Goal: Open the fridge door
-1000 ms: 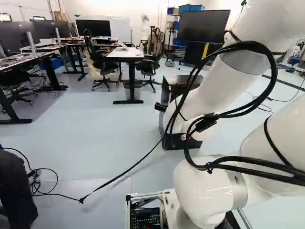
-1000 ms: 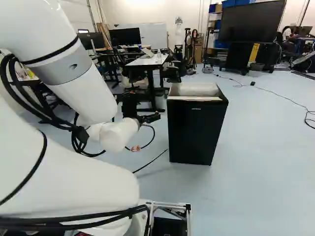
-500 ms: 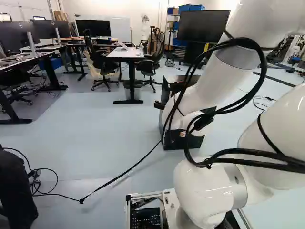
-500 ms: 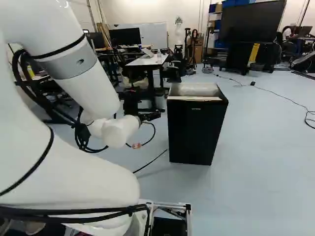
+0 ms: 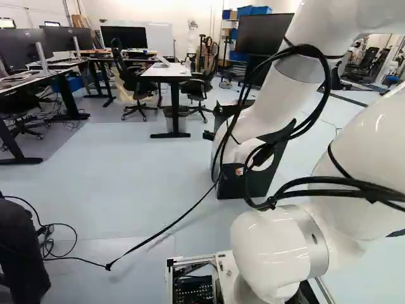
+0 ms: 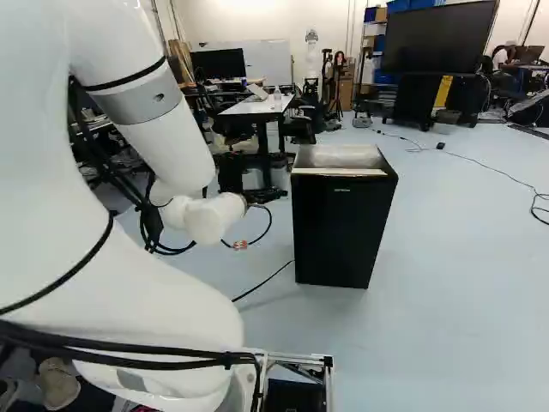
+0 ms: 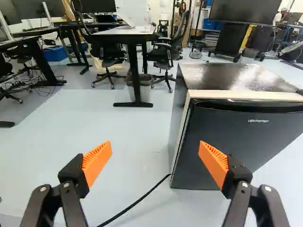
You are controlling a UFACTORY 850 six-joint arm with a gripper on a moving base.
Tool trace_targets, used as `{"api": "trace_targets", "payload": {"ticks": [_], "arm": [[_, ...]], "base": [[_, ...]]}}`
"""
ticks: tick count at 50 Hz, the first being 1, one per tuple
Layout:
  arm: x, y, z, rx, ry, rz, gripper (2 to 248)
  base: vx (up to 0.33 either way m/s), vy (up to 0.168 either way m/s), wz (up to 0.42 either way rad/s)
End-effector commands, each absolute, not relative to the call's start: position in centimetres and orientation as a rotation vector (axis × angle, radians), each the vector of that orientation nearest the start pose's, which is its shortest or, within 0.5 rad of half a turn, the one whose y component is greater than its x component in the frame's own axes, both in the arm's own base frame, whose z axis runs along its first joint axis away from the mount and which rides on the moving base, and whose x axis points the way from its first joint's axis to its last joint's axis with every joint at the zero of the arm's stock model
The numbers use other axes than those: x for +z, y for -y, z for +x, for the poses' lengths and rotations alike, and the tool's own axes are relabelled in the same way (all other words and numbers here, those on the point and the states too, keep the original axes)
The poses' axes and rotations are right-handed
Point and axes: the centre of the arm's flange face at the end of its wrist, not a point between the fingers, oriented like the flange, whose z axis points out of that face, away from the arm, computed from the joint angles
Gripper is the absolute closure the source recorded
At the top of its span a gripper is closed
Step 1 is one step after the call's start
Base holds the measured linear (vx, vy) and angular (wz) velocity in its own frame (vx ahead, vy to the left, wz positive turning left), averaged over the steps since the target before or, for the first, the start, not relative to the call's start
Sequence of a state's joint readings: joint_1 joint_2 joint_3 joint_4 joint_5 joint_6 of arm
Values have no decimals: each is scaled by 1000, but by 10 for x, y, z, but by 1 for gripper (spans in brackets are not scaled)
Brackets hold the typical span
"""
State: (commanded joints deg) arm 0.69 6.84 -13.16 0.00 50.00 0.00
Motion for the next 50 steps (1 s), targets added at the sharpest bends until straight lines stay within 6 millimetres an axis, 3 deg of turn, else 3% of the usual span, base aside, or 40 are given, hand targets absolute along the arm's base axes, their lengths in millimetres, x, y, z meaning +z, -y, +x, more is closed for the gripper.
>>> {"api": "trace_targets", "payload": {"ticks": [28, 50], "arm": [[373, -10, 371, -1789, 11, -2567, 3], [352, -11, 410, -1739, -76, -2617, 3]], "base": [[0, 0, 0], [0, 0, 0]]}}
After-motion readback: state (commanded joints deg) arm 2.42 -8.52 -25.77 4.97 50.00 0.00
